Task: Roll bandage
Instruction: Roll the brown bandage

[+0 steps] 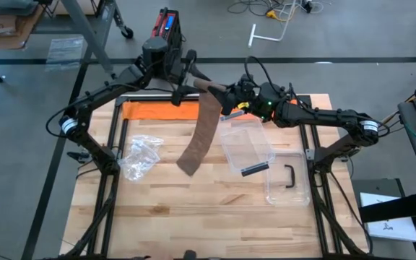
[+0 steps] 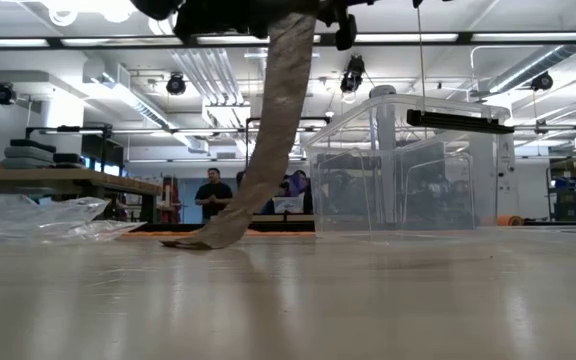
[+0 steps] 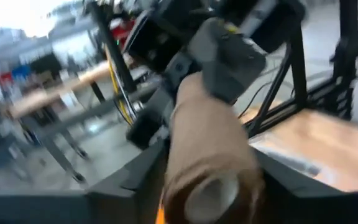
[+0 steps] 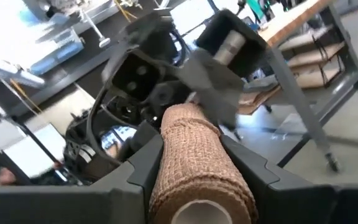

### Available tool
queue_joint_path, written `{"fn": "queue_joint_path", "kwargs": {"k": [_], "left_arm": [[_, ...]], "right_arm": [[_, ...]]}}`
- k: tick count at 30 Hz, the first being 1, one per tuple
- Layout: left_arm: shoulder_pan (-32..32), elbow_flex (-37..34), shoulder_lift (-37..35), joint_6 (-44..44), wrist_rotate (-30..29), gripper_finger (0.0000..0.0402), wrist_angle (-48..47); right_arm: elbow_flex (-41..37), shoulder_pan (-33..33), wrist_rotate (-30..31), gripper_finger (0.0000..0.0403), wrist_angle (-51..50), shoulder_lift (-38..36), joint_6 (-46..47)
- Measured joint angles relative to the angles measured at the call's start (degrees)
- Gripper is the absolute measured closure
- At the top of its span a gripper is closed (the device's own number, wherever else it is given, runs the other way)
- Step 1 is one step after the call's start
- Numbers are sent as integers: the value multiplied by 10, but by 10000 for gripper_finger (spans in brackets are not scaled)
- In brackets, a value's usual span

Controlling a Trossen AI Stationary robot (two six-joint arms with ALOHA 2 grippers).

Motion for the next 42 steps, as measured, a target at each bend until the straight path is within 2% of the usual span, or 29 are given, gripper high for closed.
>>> {"fn": "queue_joint_path", "kwargs": {"k": [4,8,10,12,15,23,27,33,42], "left_arm": [[6,2,0,-97,12,168,-2],[10,3,0,-178,87,129,-4],[9,3,0,-225,117,115,-4],[9,3,0,-266,125,106,-4],[9,3,0,-285,126,102,-8],[7,3,16,-308,97,137,-7],[7,3,19,-277,96,169,-4],[7,3,19,-300,97,215,9],[7,3,19,-309,97,251,31]], "right_arm": [[1,0,-3,274,2,-1,-51],[1,1,-11,277,-7,-1,-106],[1,2,-10,277,-10,-1,-137],[1,2,-10,277,-15,-1,-159],[1,2,-8,277,-18,-1,-175],[1,4,-3,277,-17,0,-207],[1,4,-3,277,-18,0,-210],[1,4,-3,277,-23,0,-220],[1,4,-2,277,-24,1,-221]]}}
